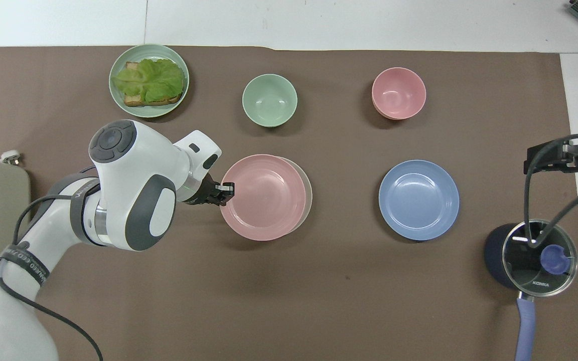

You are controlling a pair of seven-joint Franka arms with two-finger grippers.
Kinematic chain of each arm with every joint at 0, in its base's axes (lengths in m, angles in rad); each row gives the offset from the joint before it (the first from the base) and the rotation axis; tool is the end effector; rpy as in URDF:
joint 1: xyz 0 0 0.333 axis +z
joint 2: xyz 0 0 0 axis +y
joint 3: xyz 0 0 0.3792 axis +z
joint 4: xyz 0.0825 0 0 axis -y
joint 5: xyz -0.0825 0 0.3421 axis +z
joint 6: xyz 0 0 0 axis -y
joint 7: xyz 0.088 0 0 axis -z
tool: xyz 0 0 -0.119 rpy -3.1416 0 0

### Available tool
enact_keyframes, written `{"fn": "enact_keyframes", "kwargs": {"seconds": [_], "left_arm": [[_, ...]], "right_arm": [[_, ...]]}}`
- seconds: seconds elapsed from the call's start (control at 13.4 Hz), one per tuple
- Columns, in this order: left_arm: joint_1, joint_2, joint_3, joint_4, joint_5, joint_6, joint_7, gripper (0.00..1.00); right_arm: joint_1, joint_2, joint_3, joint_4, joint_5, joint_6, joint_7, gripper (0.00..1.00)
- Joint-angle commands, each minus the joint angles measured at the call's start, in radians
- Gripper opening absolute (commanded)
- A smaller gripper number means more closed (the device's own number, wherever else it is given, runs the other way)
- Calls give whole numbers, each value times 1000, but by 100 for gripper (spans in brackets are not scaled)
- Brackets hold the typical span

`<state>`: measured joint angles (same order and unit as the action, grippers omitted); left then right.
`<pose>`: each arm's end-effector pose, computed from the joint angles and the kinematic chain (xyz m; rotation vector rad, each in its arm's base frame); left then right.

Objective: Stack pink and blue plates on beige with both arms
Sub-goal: 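Slide the pink plate with the left gripper onto the beige plate, then open the left gripper and withdraw it from the stacked plates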

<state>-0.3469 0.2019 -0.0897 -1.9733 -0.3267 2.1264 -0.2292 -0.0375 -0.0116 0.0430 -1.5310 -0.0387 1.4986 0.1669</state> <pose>0.5094 -0.2538 0.4414 2.8753 -0.0369 -0.2046 0.5010 -0.0019 0.6924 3.0903 -0.2537 -0.0269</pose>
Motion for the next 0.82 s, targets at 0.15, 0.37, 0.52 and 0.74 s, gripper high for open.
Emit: {"fn": "enact_keyframes", "kwargs": {"seconds": [0.15, 0.37, 0.52, 0.74], "left_arm": [[-52, -9, 18, -12, -18, 60, -4, 100], [-46, -2, 21, -4, -17, 35, -1, 100], [-24, -10, 30, 7, -9, 3, -2, 100], [97, -21, 30, 109, 116, -182, 13, 100]], "right_arm": [[-21, -25, 3, -29, 28, 3, -30, 100], [-24, -27, 3, -31, 28, 3, -30, 100], [-25, -28, 3, -35, 28, 3, -32, 100], [-25, -33, 5, -38, 28, 3, -32, 100]]}}
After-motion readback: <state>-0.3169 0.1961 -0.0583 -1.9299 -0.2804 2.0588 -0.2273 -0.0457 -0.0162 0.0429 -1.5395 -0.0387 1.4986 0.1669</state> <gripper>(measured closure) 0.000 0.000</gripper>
